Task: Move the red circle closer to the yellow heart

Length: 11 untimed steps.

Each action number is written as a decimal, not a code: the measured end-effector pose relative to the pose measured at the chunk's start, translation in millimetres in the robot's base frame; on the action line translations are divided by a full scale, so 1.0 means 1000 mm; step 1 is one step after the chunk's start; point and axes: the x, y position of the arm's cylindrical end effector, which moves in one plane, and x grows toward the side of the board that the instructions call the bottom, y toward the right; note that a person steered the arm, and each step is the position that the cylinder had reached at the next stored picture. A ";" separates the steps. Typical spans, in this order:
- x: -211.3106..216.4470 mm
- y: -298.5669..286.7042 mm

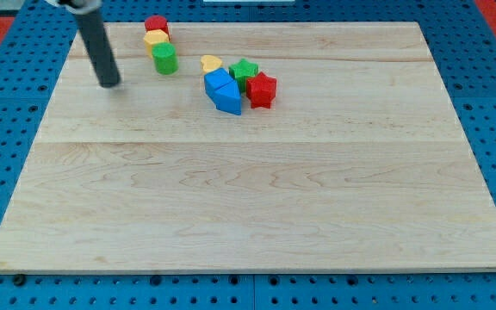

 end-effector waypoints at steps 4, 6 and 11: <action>-0.119 0.097; -0.086 0.120; -0.096 0.128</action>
